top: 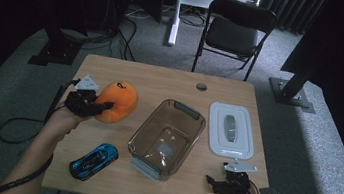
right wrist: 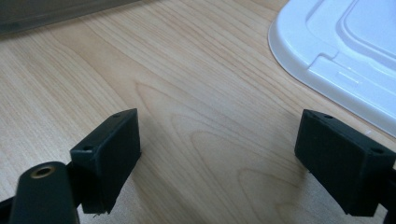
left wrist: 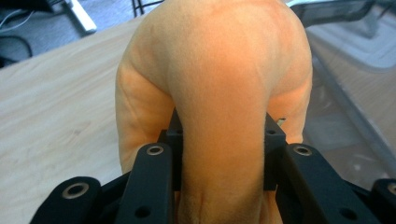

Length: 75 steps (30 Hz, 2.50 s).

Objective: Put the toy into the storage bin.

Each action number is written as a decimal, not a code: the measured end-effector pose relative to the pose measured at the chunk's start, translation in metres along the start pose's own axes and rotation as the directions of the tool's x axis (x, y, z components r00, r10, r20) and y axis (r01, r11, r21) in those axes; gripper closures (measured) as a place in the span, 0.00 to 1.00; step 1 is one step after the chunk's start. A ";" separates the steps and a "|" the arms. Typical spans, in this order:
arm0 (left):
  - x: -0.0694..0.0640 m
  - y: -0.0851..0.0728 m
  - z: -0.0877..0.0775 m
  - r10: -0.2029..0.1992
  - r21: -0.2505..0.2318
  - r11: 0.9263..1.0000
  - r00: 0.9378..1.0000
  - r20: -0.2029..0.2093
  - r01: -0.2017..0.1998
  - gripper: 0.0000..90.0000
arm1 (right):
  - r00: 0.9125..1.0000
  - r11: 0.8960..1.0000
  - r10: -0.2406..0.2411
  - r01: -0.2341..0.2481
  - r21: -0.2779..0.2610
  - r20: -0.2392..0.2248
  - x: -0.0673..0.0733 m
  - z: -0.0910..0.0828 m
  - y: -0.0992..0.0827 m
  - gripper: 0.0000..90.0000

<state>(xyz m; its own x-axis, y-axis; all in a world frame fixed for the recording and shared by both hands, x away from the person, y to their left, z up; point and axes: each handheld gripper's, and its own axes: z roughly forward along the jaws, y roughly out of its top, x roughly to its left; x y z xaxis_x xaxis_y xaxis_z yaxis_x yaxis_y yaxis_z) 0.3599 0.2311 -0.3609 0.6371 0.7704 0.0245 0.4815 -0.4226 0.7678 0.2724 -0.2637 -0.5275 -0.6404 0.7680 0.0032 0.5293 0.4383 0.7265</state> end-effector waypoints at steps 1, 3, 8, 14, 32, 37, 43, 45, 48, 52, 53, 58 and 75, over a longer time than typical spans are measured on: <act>-0.002 0.004 0.000 0.007 -0.004 1.000 1.000 0.000 -0.007 0.76 | 1.000 1.000 0.000 0.000 0.000 0.000 0.000 0.000 0.000 0.15; -0.007 0.012 -0.001 0.017 -0.009 1.000 1.000 0.012 -0.017 0.76 | 1.000 1.000 0.001 -0.001 0.000 0.000 0.000 0.000 0.000 0.15; -0.019 0.032 0.004 0.044 -0.007 0.999 0.999 0.019 -0.044 0.76 | 1.000 1.000 0.000 0.000 0.000 0.001 0.000 0.000 0.000 0.15; -0.034 0.053 0.009 0.094 -0.011 0.996 0.994 0.050 -0.094 0.76 | 1.000 1.000 0.002 -0.002 -0.001 0.000 0.000 0.000 0.000 0.15; -0.078 0.089 0.055 0.189 0.008 0.981 0.967 0.172 -0.193 0.75 | 1.000 1.000 0.006 -0.006 -0.002 -0.003 0.000 0.000 0.000 0.15; -0.086 0.089 0.069 0.202 0.021 0.977 0.957 0.209 -0.211 0.75 | 1.000 1.000 0.012 -0.012 -0.005 -0.008 -0.001 0.000 0.000 0.15; -0.096 0.089 0.078 0.216 0.031 0.973 0.948 0.232 -0.230 0.75 | 1.000 1.000 0.015 -0.015 -0.007 -0.011 -0.002 -0.001 0.000 0.15; -0.099 0.088 0.079 0.225 0.038 0.970 0.943 0.244 -0.241 0.75 | 1.000 1.000 0.018 -0.018 -0.008 -0.015 -0.002 -0.001 0.000 0.15; -0.102 0.084 0.082 0.231 0.052 0.967 0.941 0.247 -0.251 0.75 | 1.000 1.000 0.018 -0.018 -0.007 -0.015 -0.002 -0.001 0.000 0.15; -0.108 0.078 0.087 0.231 0.063 0.964 0.934 0.274 -0.257 0.75 | 1.000 1.000 0.016 -0.016 -0.007 -0.012 -0.002 -0.001 0.000 0.15; -0.109 0.078 0.088 0.225 0.066 0.965 0.932 0.285 -0.253 0.74 | 1.000 1.000 0.017 -0.017 -0.007 -0.013 -0.002 -0.001 0.000 0.15; -0.113 0.075 0.097 0.223 0.091 0.961 0.928 0.300 -0.261 0.73 | 1.000 1.000 0.016 -0.016 -0.007 -0.012 -0.002 -0.001 0.000 0.15; -0.118 0.068 0.119 0.209 0.179 0.945 0.926 0.314 -0.274 0.67 | 0.999 1.000 0.028 -0.028 -0.011 -0.023 -0.002 -0.002 -0.001 0.15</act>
<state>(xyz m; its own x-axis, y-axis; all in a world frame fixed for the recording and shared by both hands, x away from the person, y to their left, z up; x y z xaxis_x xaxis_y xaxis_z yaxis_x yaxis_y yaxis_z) 0.3896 0.0548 -0.3877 0.8797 0.4752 -0.0184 0.3885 -0.6958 0.6040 0.2725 -0.2668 -0.5272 -0.6383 0.7688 0.0391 0.5407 0.4116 0.7336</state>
